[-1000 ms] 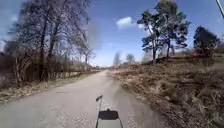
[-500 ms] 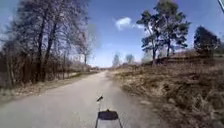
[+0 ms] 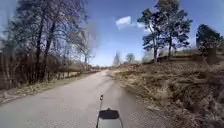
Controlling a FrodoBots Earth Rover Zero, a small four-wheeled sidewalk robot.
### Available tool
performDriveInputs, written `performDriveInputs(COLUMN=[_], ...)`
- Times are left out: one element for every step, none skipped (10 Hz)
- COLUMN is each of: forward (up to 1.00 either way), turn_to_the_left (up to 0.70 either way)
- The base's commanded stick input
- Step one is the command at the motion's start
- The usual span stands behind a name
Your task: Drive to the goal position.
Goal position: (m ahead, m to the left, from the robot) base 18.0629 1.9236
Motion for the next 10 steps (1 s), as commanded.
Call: performDriveInputs(forward=[0.70, 0.70, 0.70, 0.70, 0.70, 0.70, 0.70, 0.70, 0.70, 0.70], turn_to_the_left=[0.00, 0.00, 0.00, 0.00, 0.00, 0.00, 0.00, 0.00, 0.00, 0.03])
